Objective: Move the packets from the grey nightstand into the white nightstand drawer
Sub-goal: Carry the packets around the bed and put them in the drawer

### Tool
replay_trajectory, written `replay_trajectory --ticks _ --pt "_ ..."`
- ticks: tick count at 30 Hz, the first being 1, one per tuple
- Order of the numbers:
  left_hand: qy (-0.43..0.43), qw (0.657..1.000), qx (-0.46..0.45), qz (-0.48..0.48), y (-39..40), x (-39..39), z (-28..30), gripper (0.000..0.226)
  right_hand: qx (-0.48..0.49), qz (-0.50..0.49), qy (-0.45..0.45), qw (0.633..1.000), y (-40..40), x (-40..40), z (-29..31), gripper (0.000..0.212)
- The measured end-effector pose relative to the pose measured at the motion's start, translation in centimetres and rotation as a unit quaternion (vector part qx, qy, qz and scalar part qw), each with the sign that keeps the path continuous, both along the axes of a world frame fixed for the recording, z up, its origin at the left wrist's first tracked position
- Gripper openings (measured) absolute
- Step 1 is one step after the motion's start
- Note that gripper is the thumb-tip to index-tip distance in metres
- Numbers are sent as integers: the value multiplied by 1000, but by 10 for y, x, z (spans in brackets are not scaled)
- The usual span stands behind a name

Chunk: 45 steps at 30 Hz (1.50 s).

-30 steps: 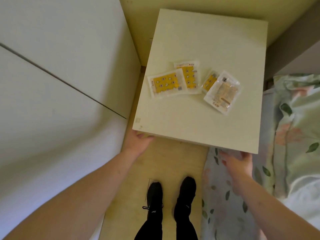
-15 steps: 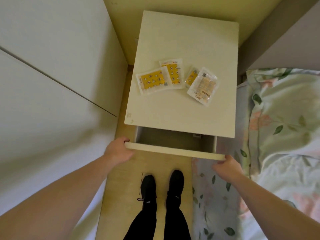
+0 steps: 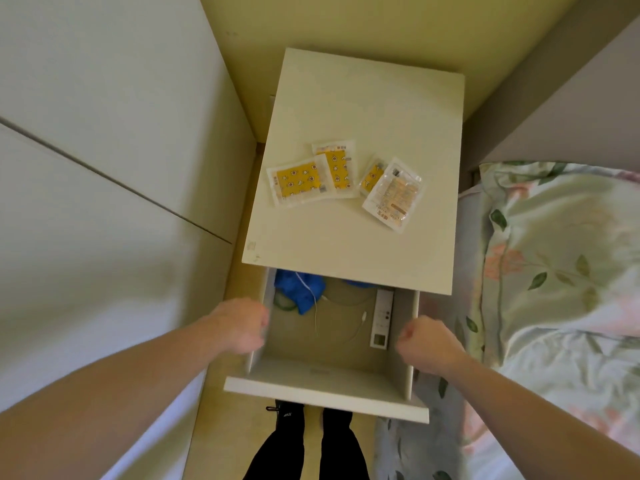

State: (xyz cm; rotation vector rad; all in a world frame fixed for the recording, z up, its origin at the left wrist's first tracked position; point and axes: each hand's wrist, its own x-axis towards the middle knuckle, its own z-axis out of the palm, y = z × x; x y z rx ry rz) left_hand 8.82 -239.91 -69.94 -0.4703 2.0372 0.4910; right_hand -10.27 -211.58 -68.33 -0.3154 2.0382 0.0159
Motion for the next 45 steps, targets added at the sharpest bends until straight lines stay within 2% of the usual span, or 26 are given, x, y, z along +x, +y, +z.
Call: replay_trajectory --ticks 3,5,8,10,13,15,18,21,23,25,28,31,33,35,37,38,43,45 --pt "175 982 -14 64 -16 -49 25 16 -173 -127 98 972 -48 -26 31 14" --pt "271 955 -27 114 -31 -84 35 16 -236 -170 144 946 -72 -50 42 8" --pt "382 904 -77 177 -54 -128 41 23 -289 -169 234 913 -96 -88 37 32" --pt "406 886 -121 191 -67 -149 36 38 -281 -152 272 908 -106 -110 26 56" --pt "357 904 -156 178 -79 -172 22 66 -238 -142 264 924 -118 -136 10 84" --pt "311 922 -166 160 -82 -181 15 80 -205 -126 259 935 -123 -146 2 96" --pt "287 929 -197 124 -83 -187 10 86 -180 -106 257 943 -127 -151 -1 93" --pt "259 932 -211 142 -83 -191 9 84 -193 -130 268 935 -128 -148 0 83" --pt "244 933 -221 146 -83 -189 9 75 -217 -155 278 923 -126 -144 0 80" --pt "259 929 -218 149 -81 -181 10 51 -247 -183 279 910 -123 -138 1 76" --pt "353 895 -149 226 -68 -160 15 17 -297 -215 272 890 -114 -126 8 58" --pt "451 834 -71 309 -39 -125 29 17 -350 -269 223 869 -102 -102 24 33" --pt "461 825 -14 326 -14 -95 34 17 -371 -283 173 867 -88 -80 34 25" --pt "436 834 34 335 13 -62 34 12 -380 -280 109 875 -71 -55 41 21" --pt "384 857 53 339 35 -33 26 7 -369 -265 52 889 -53 -30 41 18" --pt "352 871 54 338 44 -21 20 11 -355 -255 32 899 -45 -17 39 18" --pt "201 940 29 275 72 13 -27 23 -228 -156 -18 961 -15 32 -18 17" --pt "156 954 13 256 78 15 -47 31 -151 -122 -28 981 -9 45 -47 25"
